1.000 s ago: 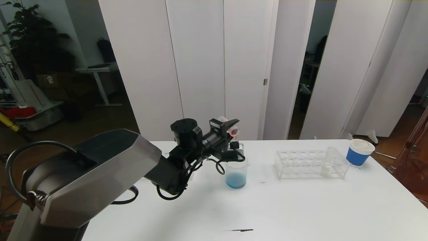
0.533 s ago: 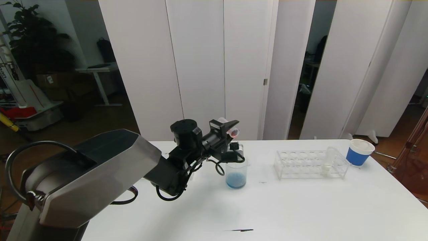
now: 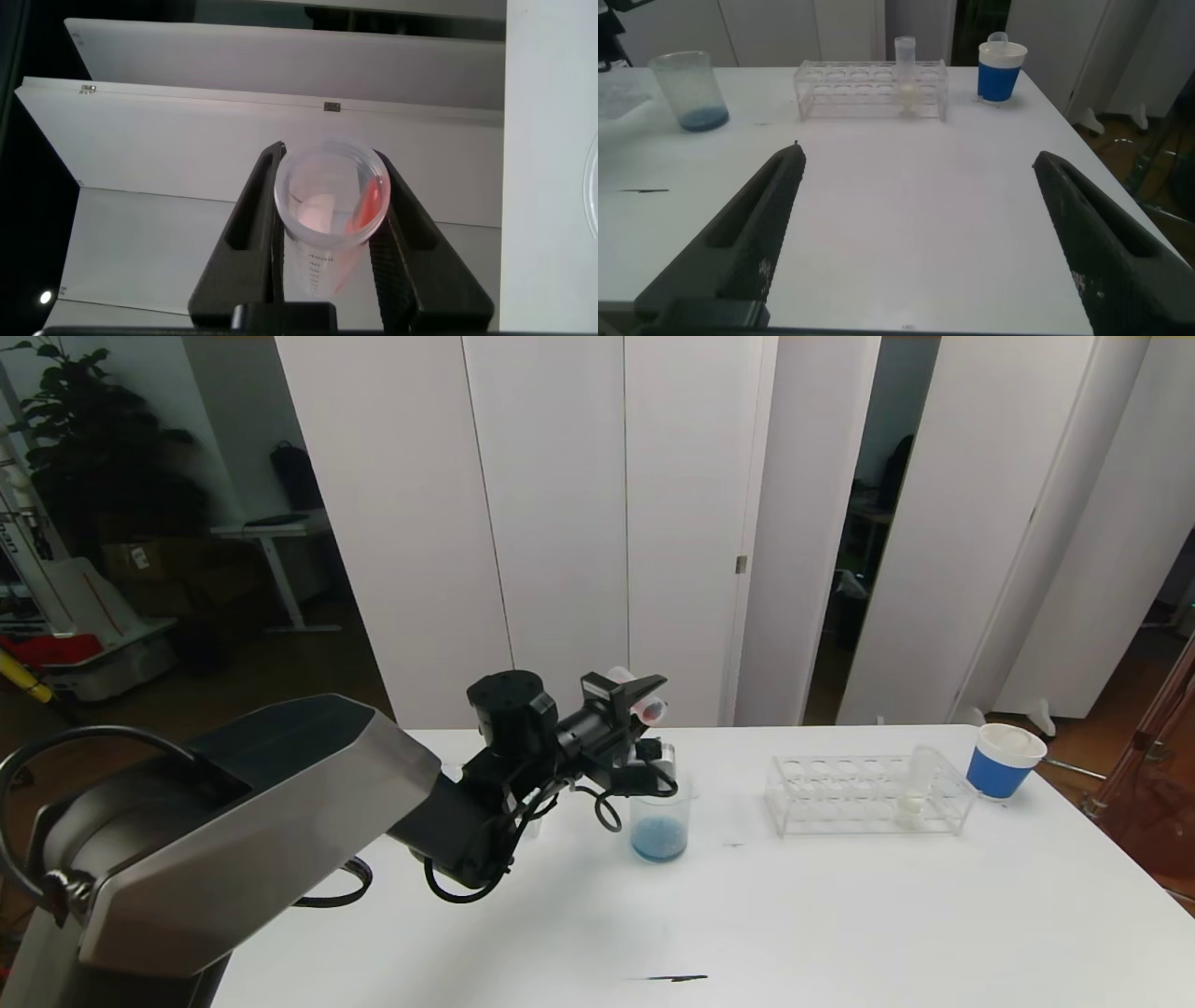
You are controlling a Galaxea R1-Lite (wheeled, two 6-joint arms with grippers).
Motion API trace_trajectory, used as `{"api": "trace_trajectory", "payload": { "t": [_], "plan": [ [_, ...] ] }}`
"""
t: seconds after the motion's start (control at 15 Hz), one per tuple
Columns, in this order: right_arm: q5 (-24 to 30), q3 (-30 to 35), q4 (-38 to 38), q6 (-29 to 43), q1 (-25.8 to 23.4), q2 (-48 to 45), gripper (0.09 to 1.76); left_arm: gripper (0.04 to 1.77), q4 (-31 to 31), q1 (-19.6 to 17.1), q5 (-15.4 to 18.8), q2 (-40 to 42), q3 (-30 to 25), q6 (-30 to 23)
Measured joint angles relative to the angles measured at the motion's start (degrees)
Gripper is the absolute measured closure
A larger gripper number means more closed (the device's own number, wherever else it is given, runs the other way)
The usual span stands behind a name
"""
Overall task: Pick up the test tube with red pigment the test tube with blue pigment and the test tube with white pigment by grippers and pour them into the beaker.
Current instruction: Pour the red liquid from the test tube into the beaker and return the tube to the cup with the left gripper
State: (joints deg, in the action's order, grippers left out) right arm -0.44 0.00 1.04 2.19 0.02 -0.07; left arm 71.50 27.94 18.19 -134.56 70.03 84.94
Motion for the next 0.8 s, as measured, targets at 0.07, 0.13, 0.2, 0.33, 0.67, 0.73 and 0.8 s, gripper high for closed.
{"api": "trace_trajectory", "payload": {
  "t": [0.07, 0.13, 0.2, 0.33, 0.67, 0.73, 0.8],
  "plan": [
    [0.0, 0.0, 0.0, 0.04, 0.0, 0.0, 0.1, 1.21, 0.09, 0.0, 0.27, 0.22, -0.17, -0.09],
    [0.0, 0.0, 0.0, 0.01, 0.0, 0.0, 0.1, 1.21, 0.27, 0.02, 0.39, 0.35, -0.24, -0.07],
    [0.02, 0.0, 0.0, 0.01, 0.0, 0.0, 0.1, 1.21, 0.68, -0.02, 0.79, 0.41, -0.3, -0.16],
    [0.0, 0.0, 0.0, 0.01, 0.0, 0.0, 0.1, 1.21, 1.33, -0.09, 2.58, 0.33, -0.3, -0.35],
    [0.0, 0.0, -0.02, 0.0, 0.0, 0.0, 0.1, 1.21, 3.28, -0.22, 6.31, -0.69, 0.63, -0.5],
    [0.0, 0.0, -0.02, 0.01, 0.0, 0.0, 0.1, 1.21, 3.44, -0.29, 7.02, -0.94, 0.91, -0.5],
    [0.0, 0.0, 0.0, 0.04, 0.0, 0.0, 0.1, 1.21, 3.78, -0.41, 7.56, -1.22, 1.11, -0.5]
  ]
}}
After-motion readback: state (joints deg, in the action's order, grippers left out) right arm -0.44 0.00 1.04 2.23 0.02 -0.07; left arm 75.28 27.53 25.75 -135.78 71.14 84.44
